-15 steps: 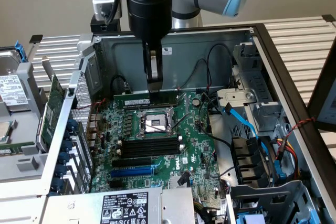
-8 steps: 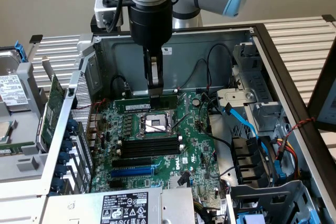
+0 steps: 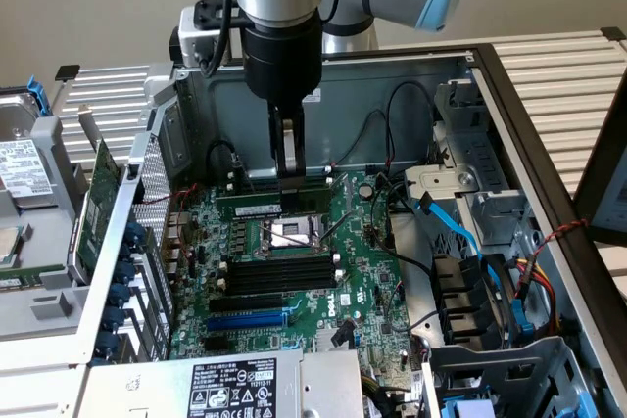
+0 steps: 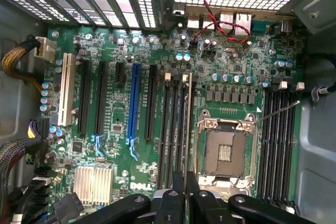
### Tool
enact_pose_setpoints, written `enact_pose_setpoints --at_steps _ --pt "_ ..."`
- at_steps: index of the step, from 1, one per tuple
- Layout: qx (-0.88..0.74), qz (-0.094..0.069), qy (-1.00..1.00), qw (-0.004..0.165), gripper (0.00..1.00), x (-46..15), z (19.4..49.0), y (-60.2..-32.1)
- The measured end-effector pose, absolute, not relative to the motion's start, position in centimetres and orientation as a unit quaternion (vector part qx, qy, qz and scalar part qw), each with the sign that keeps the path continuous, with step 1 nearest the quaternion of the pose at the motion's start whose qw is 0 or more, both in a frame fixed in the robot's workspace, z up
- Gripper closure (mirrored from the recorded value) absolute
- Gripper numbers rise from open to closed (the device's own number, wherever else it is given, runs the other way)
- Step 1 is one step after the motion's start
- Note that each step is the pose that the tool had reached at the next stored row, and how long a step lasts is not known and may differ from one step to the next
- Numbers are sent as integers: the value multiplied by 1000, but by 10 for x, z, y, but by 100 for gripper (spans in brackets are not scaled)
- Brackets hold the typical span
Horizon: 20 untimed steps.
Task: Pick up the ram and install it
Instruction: 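Insert the ram into the slot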
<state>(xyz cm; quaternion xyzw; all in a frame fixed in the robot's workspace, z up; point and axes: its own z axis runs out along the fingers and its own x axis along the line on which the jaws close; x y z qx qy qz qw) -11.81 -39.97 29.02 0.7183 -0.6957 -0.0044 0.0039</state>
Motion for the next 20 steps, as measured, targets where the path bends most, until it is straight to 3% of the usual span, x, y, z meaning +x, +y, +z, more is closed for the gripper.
enact_pose_setpoints --at_steps 20 --pt "718 -3 -696 6 87 -115 274 -407"
